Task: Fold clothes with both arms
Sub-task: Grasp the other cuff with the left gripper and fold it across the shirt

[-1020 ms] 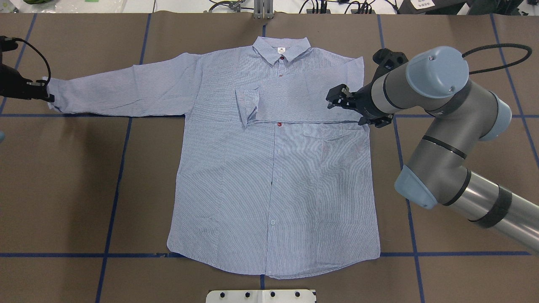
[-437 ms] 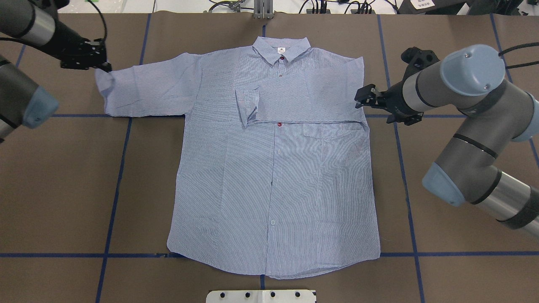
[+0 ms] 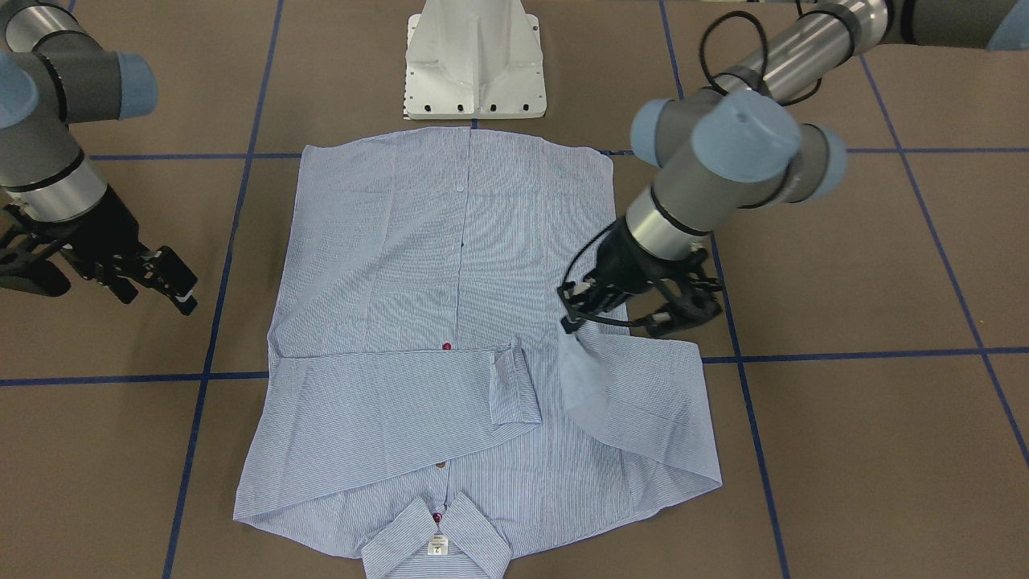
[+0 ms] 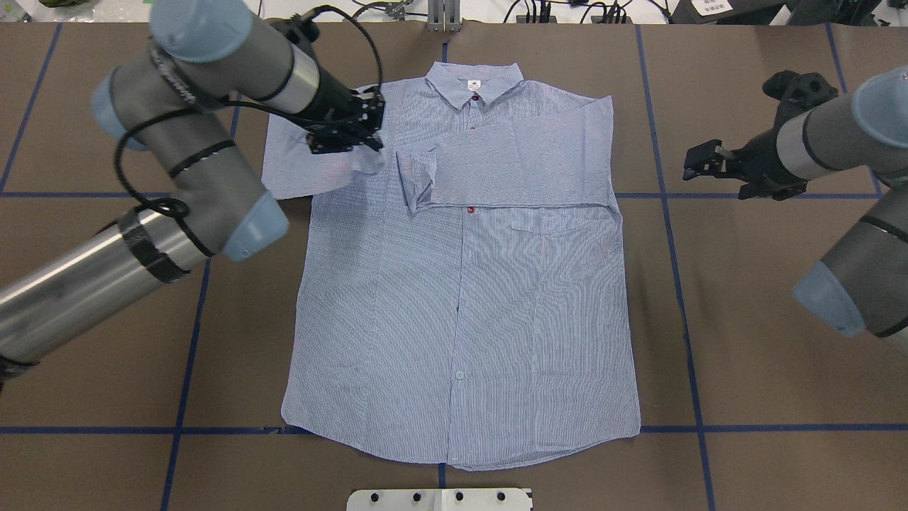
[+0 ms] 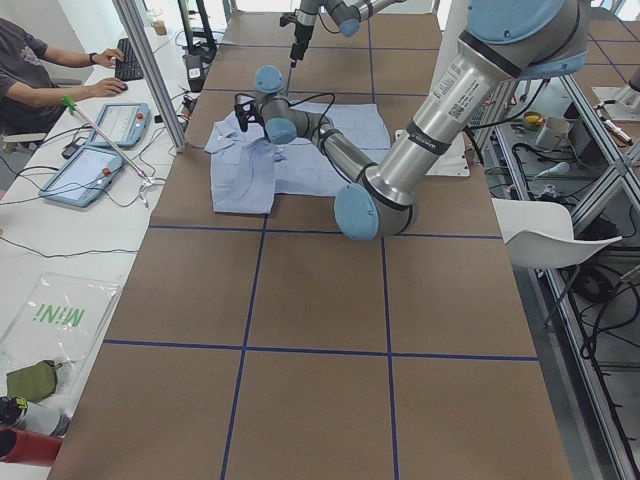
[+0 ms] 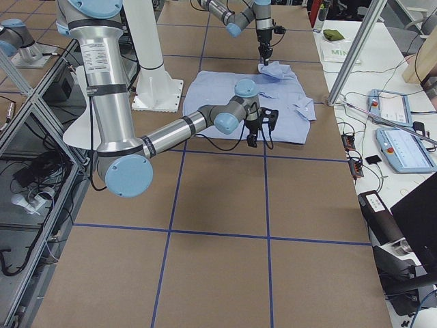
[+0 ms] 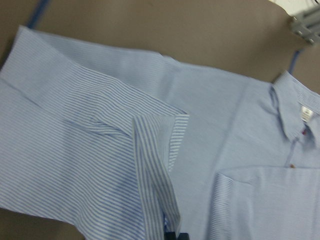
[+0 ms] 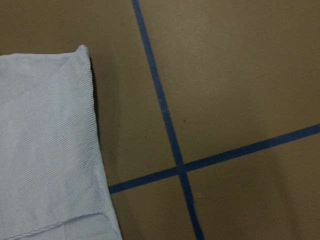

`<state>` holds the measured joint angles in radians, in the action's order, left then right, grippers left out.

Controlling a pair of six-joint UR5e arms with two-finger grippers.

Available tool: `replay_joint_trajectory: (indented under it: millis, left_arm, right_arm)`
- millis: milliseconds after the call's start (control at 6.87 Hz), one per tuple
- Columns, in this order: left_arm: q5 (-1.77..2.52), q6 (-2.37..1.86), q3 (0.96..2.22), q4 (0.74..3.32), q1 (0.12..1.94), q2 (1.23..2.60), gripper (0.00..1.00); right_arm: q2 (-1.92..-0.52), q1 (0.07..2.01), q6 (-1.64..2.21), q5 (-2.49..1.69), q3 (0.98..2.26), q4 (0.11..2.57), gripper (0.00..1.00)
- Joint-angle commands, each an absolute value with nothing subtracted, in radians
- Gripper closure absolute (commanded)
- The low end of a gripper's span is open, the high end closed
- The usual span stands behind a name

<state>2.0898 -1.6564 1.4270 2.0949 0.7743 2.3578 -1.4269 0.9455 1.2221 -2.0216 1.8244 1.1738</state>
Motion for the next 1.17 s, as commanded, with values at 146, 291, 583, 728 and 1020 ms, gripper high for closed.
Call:
replay_joint_trajectory:
  millis: [146, 291, 583, 728, 1020]
  left_arm:
    - [1.947, -1.785, 1.215, 2.129, 0.649, 2.591, 1.0]
    - [1.938, -1.798, 1.21, 2.135, 0.632, 2.594, 1.0]
    - [1.883, -1.819, 1.165, 2.137, 0.598, 2.641, 1.0]
    - [1.876, -1.819, 1.131, 2.163, 0.591, 2.658, 1.0]
    - [1.852, -1.822, 1.108, 2.181, 0.577, 2.671, 0.86]
  right_arm:
    - [-1.46, 0.974, 1.177, -2.045, 1.828, 1.173, 0.0]
    - [-1.46, 0.974, 1.177, -2.045, 1.829, 1.173, 0.0]
    - [-1.462, 0.974, 1.175, -2.043, 1.822, 1.174, 0.0]
    - [-1.471, 0.974, 1.175, -2.043, 1.824, 1.173, 0.0]
    - [-1.474, 0.974, 1.172, -2.042, 1.821, 1.173, 0.0]
